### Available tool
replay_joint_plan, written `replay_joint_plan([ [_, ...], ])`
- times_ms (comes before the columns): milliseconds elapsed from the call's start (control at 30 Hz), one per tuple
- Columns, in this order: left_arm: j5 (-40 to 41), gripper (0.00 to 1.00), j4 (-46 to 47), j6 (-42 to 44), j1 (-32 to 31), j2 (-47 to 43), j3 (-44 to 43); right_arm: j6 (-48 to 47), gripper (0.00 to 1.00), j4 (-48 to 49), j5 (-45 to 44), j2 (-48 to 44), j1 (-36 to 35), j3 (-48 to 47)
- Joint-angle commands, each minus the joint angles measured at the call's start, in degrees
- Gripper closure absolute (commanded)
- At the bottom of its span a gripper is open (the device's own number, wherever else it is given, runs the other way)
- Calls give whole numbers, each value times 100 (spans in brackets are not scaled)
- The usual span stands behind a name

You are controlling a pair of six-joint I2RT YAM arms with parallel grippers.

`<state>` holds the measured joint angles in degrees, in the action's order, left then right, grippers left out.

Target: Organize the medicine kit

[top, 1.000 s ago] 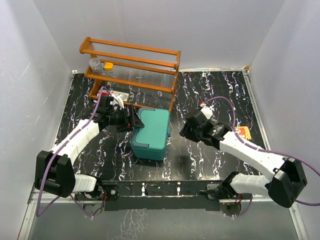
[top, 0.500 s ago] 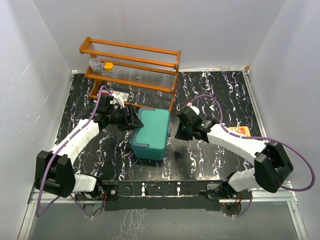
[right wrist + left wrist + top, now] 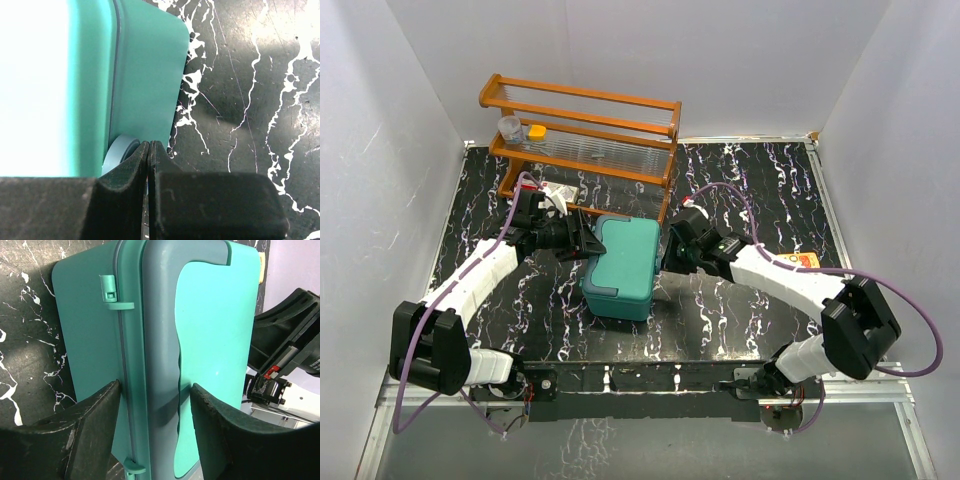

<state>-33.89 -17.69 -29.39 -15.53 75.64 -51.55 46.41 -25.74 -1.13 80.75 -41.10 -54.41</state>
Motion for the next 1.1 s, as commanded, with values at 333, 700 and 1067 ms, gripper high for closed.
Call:
replay_joint_plan([
  [333,-76,50,-1,8,-33,136,441,-346,100,1937,823,-278,20,355],
  [700,256,46,140,-272,-45,113,420,-267,100,1664,439,-447,25,372],
  [1067,1985,15,-1354,292,-31,-473,-980,-32,90,-577,-1547,-1567,407,514],
])
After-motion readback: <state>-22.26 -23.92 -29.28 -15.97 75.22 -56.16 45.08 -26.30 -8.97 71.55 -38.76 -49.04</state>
